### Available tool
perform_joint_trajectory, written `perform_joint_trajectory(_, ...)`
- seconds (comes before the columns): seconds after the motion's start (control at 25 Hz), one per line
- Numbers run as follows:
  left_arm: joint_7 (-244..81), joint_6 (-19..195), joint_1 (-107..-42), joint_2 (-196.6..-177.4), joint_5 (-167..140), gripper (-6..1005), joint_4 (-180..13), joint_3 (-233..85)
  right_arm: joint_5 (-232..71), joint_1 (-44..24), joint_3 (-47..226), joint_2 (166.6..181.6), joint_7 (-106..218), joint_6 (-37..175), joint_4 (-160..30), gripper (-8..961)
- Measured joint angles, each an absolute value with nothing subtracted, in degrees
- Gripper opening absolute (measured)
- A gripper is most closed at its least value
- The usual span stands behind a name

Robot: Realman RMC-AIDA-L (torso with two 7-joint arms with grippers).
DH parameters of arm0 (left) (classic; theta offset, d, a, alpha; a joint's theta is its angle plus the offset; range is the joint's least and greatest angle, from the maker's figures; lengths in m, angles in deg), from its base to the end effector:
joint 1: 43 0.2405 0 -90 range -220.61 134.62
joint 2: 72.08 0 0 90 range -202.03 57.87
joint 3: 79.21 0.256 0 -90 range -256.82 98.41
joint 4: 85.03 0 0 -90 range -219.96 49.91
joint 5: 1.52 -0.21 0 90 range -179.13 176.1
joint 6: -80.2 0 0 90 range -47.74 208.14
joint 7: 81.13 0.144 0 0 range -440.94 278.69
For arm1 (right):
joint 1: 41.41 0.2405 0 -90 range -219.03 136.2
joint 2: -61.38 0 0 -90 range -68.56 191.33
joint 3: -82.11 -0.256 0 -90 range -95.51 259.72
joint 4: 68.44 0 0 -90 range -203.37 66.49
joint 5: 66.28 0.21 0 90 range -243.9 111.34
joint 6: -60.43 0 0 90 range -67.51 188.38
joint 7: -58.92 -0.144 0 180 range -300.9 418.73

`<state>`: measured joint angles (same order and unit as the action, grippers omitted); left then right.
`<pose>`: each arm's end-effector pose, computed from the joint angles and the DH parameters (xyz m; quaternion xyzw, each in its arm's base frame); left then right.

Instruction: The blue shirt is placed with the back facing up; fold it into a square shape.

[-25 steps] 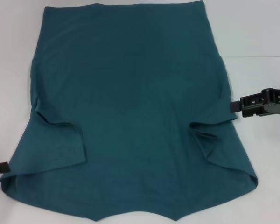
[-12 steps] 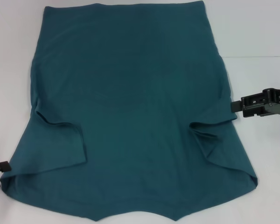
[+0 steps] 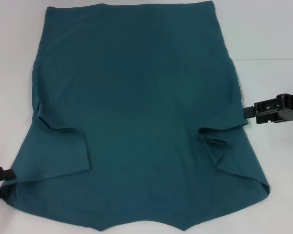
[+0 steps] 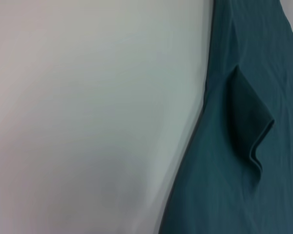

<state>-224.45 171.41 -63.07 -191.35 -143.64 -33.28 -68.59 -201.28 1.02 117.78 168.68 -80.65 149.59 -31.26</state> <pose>-0.3863 0.2517 0.0739 -0.5584 -0.7761 -0.2243 0.1884 0.2639 0.3905 0.0756 -0.7853 0.6003 0.1105 0.1034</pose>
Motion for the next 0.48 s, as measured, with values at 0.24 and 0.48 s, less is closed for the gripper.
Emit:
perform_joint_trajectory(0.24,-224.9,171.0,-63.2,-191.34,-143.8,690,-33.4,-68.3,-201.3,0.9,117.8,168.56,-80.7,149.5,-31.3,627)
perform_joint_trajectory(0.48,-224.9,170.7,-62.9,-191.33,-143.5,689,-33.1,-69.3,-201.3,0.9,117.8,168.53,-80.7,149.5,-31.3,627)
